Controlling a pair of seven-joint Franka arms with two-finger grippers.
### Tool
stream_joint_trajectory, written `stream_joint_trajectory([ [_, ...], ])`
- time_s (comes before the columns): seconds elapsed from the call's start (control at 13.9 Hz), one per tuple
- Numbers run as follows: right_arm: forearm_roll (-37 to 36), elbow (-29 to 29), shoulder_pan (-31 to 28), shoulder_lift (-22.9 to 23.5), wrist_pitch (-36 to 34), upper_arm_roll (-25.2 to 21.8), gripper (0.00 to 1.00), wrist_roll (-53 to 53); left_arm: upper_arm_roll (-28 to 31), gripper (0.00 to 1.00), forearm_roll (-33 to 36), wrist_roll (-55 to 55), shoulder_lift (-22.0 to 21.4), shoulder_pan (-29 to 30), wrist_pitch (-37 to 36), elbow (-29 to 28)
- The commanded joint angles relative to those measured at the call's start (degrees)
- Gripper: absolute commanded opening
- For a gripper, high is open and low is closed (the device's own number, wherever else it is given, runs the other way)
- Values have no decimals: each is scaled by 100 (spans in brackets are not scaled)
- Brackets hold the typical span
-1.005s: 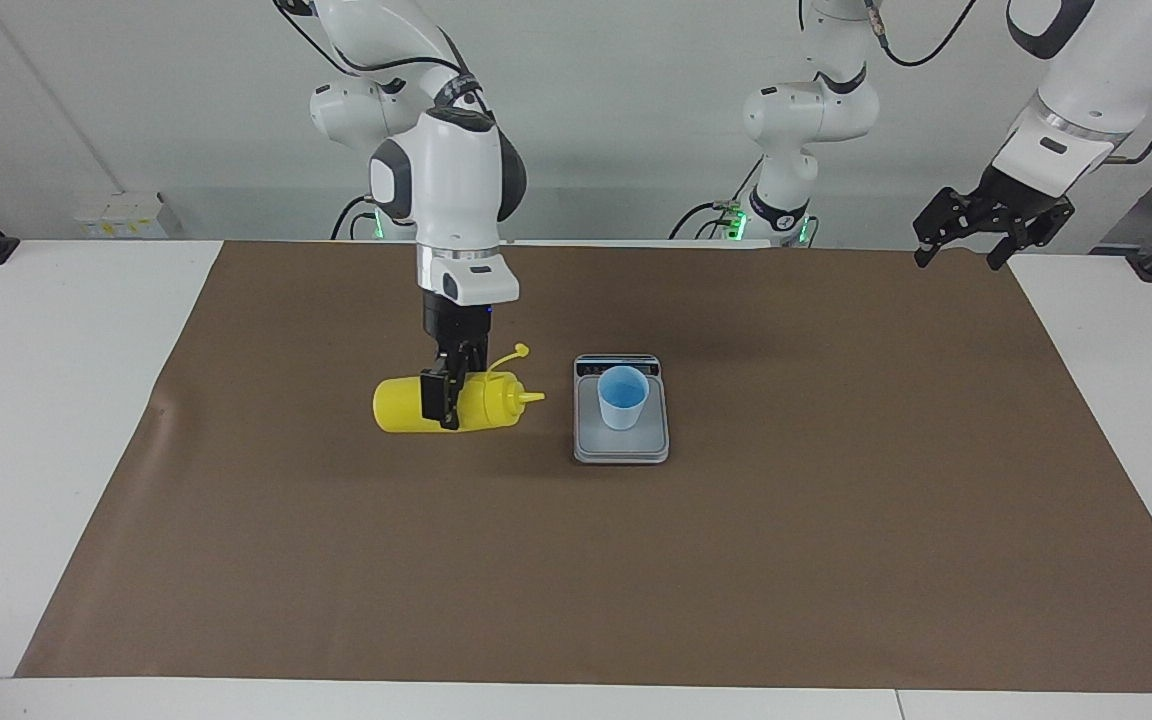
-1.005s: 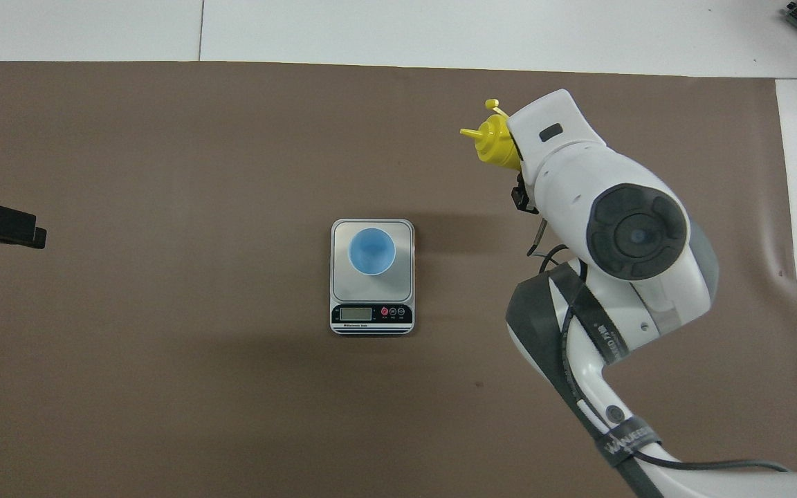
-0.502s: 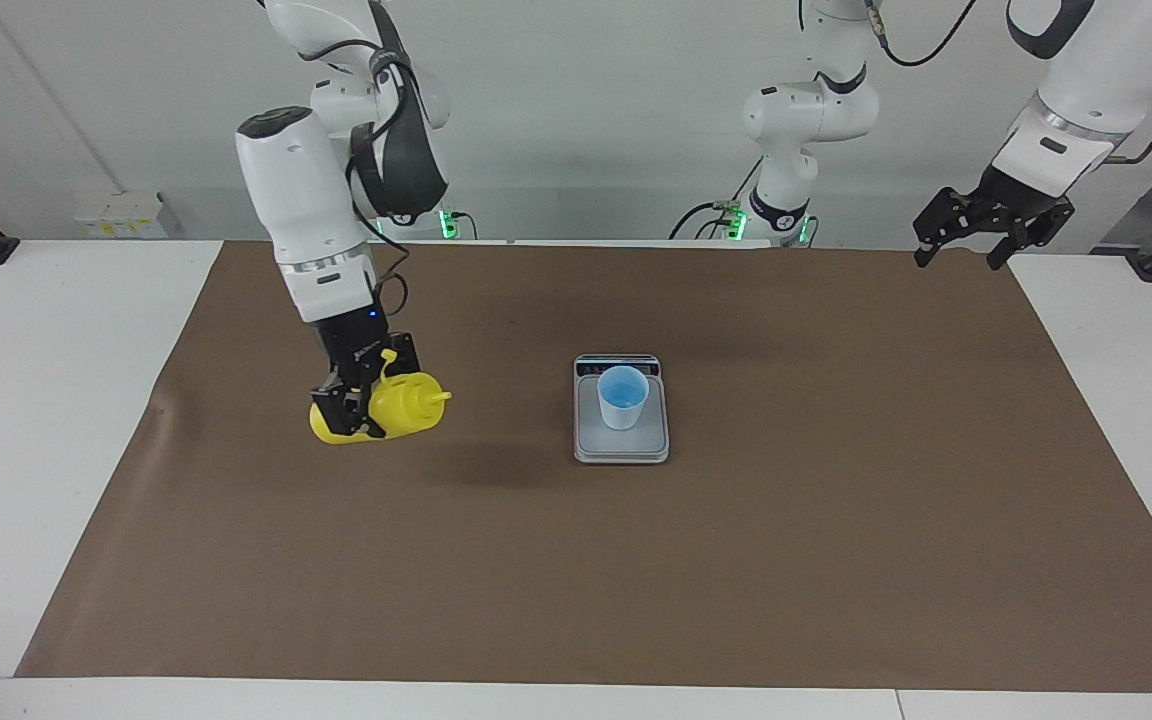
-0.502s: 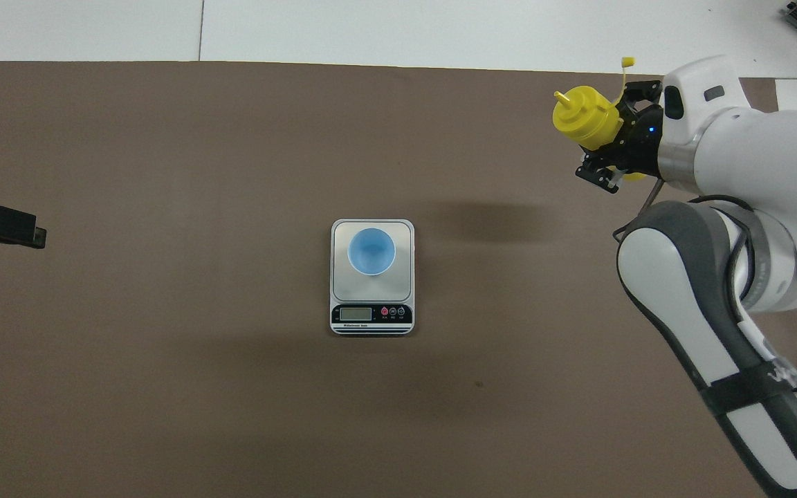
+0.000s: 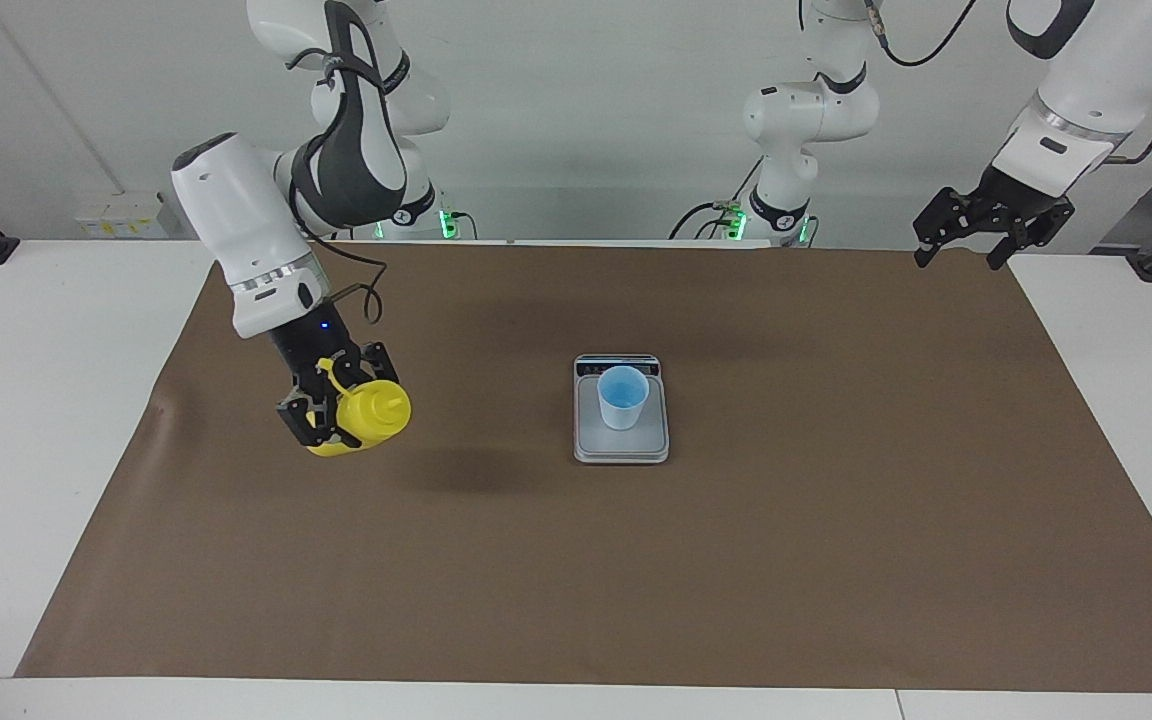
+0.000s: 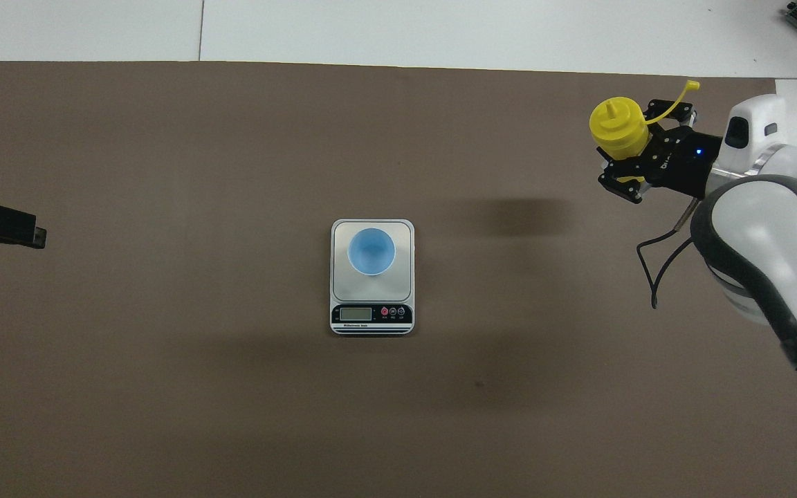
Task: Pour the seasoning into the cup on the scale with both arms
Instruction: 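Lower the yellow bottle and lay it on the table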
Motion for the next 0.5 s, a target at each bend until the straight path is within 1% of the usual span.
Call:
stream_joint_trajectory([
  [0.0,1189,-440,-200,-180,147,66,0,-995,-34,100,82,20,-109,54,-69,-76],
  [0.22,2525,-739,-271,-162,147,66,0,-2024,-34,100,82,20,-118,54,-69,-76],
  [0.43,3826,-959,-271,-92,147,66,0,-3333,-34,100,82,20,-118,54,-69,-76],
])
